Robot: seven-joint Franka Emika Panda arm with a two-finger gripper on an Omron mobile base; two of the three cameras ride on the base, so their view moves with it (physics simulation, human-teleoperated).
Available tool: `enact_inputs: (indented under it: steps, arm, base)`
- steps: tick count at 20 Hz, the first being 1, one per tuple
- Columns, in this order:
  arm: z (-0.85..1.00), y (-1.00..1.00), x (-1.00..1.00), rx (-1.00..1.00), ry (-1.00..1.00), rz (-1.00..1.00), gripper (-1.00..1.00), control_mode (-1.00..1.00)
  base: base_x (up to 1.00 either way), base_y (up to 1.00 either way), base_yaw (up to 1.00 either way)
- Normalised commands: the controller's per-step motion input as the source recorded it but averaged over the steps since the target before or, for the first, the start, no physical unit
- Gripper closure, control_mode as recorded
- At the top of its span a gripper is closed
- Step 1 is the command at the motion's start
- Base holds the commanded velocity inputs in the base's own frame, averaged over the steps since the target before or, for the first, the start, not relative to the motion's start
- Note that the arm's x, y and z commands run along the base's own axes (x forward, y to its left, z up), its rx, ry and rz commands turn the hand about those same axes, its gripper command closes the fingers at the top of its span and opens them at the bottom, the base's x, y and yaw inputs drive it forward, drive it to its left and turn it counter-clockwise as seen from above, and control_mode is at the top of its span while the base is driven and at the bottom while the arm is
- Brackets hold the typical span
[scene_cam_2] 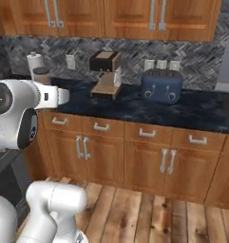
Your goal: Take the cinnamon bottle from the cabinet and place it on the dining table, next to the plate with the cupcake. Then take the chocolate from the dining counter and place it on the cupcake plate.
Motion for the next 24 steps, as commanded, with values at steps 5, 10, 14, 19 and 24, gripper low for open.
enact_inputs:
  steps: [5,10,14,19,24]
  arm:
    - [0.0,0.0,0.0,0.0,0.0,0.0,1.0,1.0]
    - [0.0,0.0,0.0,0.0,0.0,0.0,1.0,1.0]
    - [0.0,0.0,0.0,0.0,0.0,0.0,1.0,1.0]
    - [0.0,0.0,0.0,0.0,0.0,0.0,1.0,1.0]
    - [0.0,0.0,0.0,0.0,0.0,0.0,1.0,1.0]
  base:
    - [-0.01,0.0,-0.91]
    - [0.0,0.0,-0.91]
    - [0.0,-0.07,-0.91]
    - [0.0,-0.06,-0.86]
    - [0.0,-0.06,-0.82]
